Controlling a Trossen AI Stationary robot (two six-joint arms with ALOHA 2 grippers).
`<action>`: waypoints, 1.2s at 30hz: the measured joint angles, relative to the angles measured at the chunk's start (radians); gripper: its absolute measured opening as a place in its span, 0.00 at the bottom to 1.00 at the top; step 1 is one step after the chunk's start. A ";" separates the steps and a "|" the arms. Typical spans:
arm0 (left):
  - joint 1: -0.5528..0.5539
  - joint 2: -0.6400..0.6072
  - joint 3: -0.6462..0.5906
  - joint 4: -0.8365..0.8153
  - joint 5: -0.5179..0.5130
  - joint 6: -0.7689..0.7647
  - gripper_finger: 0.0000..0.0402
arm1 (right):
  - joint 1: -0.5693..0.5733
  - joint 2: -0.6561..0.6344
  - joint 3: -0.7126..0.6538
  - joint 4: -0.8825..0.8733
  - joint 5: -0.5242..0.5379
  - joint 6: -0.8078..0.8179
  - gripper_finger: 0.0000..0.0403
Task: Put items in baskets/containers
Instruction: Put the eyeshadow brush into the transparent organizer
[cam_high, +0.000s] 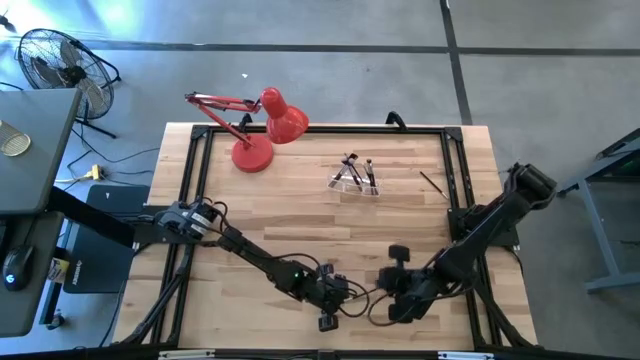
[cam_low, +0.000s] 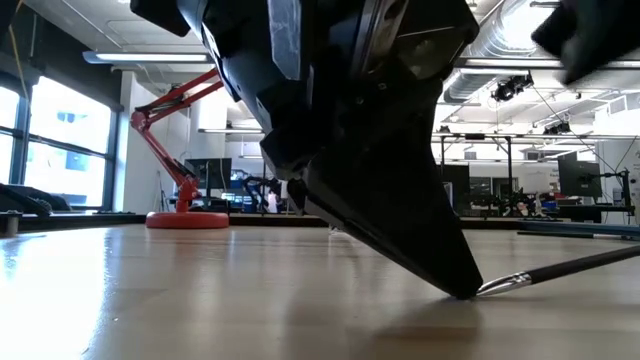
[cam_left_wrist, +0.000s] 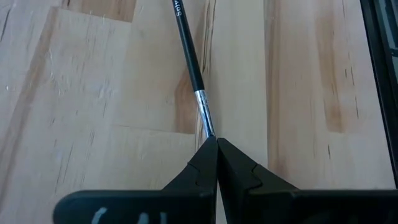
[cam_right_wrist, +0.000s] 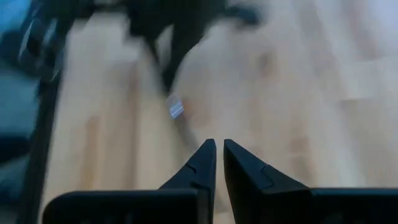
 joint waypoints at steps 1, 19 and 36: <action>0.000 0.000 0.000 0.000 -0.001 -0.002 0.00 | -0.003 0.022 -0.013 0.043 -0.046 -0.025 0.08; 0.000 0.004 -0.002 0.004 -0.007 -0.003 0.00 | -0.063 0.280 0.081 0.064 -0.129 -0.383 0.37; -0.001 0.006 -0.003 0.021 -0.023 0.006 0.00 | -0.102 0.277 0.000 0.057 -0.306 -0.412 0.04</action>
